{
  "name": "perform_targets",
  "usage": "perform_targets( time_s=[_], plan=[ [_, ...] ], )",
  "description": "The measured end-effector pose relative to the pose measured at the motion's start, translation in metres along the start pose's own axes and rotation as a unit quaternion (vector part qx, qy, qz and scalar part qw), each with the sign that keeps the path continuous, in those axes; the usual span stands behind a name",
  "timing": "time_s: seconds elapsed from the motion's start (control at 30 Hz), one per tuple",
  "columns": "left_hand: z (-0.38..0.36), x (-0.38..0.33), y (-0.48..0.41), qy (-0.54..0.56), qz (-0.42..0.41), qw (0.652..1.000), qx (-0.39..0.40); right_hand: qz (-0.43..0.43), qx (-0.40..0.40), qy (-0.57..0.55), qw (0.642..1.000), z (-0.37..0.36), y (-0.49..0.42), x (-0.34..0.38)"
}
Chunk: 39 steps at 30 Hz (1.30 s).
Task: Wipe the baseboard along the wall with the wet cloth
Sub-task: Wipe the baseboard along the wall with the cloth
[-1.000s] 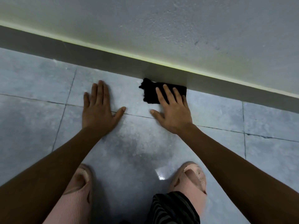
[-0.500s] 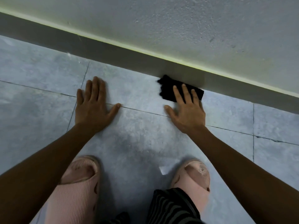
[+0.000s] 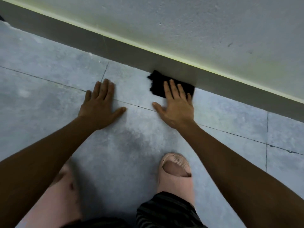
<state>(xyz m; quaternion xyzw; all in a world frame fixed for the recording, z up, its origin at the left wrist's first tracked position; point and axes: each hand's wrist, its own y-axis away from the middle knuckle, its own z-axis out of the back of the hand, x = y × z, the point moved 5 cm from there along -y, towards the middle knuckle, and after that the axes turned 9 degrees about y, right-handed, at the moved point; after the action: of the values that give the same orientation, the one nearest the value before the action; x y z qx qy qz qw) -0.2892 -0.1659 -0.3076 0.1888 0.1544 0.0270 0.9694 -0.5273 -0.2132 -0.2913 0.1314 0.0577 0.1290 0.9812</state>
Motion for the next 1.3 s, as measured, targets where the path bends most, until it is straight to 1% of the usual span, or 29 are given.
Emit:
perform_targets(
  time_s=[0.1,0.17,0.23,0.3,0.4,0.47,0.53,0.6,0.67,0.8,0.87,0.93,0.97,1.1,1.17,1.23,1.3],
  plan=[
    [-0.003,-0.006,-0.001,0.004,-0.006,1.000,-0.012,-0.051,0.023,0.010,0.998,-0.007,0.016,-0.041],
    [-0.005,-0.008,-0.001,0.011,-0.005,1.000,-0.019,-0.073,0.043,0.009,0.996,-0.007,0.018,-0.044],
    [-0.007,-0.010,-0.002,0.018,-0.004,1.000,-0.021,-0.079,0.054,0.005,0.995,-0.003,0.016,-0.031],
    [-0.007,-0.011,-0.003,0.018,-0.010,0.999,-0.028,-0.056,0.052,0.006,0.997,0.003,0.007,-0.006],
    [-0.008,-0.007,-0.002,0.024,-0.025,0.998,-0.054,0.020,0.052,0.002,0.998,0.014,-0.019,0.050],
    [-0.006,0.002,0.001,0.041,-0.003,0.996,-0.085,0.044,0.055,0.009,0.998,0.020,-0.031,0.075],
    [-0.002,0.019,0.003,0.065,0.036,0.992,-0.103,0.045,0.042,0.013,0.998,0.020,-0.033,0.080],
    [0.001,0.031,0.005,0.070,0.042,0.992,-0.099,0.043,0.022,0.017,0.999,0.013,-0.018,0.063],
    [0.001,0.034,0.008,0.061,0.028,0.994,-0.091,0.016,0.007,0.021,1.000,0.004,0.004,0.033],
    [-0.002,0.030,0.009,0.061,0.030,0.993,-0.092,-0.081,0.020,0.032,0.996,-0.012,0.041,-0.035],
    [-0.003,0.028,0.007,0.064,0.033,0.993,-0.092,-0.110,0.034,0.033,0.993,-0.017,0.050,-0.046],
    [-0.002,0.027,0.007,0.066,0.034,0.993,-0.094,-0.120,0.035,0.028,0.992,-0.015,0.051,-0.034],
    [-0.002,0.026,0.008,0.067,0.033,0.993,-0.097,-0.106,0.028,0.026,0.994,-0.011,0.048,-0.020],
    [0.001,0.025,0.008,0.060,0.034,0.992,-0.105,0.033,0.019,0.014,0.999,0.003,0.021,0.062],
    [0.003,0.027,0.010,0.059,0.042,0.991,-0.110,0.048,0.025,0.006,0.999,0.012,-0.005,0.082],
    [0.004,0.033,0.012,0.058,0.049,0.990,-0.117,0.038,0.040,0.001,0.998,0.022,-0.033,0.081],
    [0.007,0.041,0.013,0.058,0.050,0.990,-0.120,0.030,0.060,0.022,0.998,0.030,-0.049,0.077]
  ],
)
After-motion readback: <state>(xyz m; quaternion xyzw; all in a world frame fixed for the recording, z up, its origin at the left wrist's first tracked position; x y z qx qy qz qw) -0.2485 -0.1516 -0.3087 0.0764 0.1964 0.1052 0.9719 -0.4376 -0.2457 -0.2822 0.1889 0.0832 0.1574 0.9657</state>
